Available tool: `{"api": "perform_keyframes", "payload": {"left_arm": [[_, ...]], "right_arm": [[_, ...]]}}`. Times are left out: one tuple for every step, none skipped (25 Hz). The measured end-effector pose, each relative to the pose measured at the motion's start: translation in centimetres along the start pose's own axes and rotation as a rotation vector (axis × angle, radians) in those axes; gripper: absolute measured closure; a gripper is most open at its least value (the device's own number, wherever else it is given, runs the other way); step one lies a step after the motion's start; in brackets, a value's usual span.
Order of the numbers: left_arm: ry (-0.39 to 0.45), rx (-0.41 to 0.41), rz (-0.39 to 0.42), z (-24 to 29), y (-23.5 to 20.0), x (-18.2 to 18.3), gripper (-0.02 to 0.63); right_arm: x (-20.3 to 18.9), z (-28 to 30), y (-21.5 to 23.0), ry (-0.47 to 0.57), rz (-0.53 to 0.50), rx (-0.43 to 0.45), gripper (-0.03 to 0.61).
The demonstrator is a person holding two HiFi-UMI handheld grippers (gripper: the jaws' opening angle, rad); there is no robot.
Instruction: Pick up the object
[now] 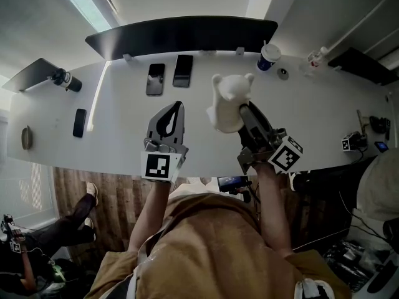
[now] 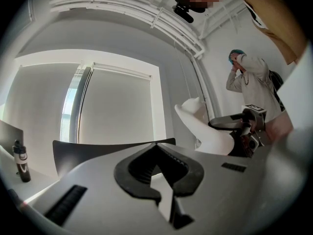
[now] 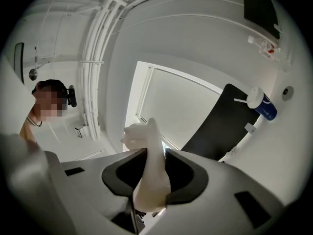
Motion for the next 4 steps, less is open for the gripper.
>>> {"api": "perform_keyframes", "payload": {"left_arm": [[0.0,0.001,0.0,0.05,-0.04,-0.01,0.607],[0.001,0.002,0.0,0.1,-0.07,-0.01,0.607],[0.002,0.002,-0.001,0.13,-0.11,-0.01,0.607],[0.002,0.003,-0.002,0.16,-0.14,-0.02,0.607]], "right_arm": [[0.04,0.03,0.06,0.0,-0.001,0.0,0.449],[0.08,0.05,0.1,0.0,0.0,0.001,0.449],[0.11,0.09,0.13,0.0,0.0,0.002,0.449],[0.13,0.12,0.16,0.0,0.001,0.003,0.449]]}}
Point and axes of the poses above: the fingertips, and each gripper's own axes: z forward along the fingers, y to its right, x out of its top, the point moved 2 cm from there along -z, backward along the fingers, and after that the axes turned 7 degrees about z, right-handed, at the moved point
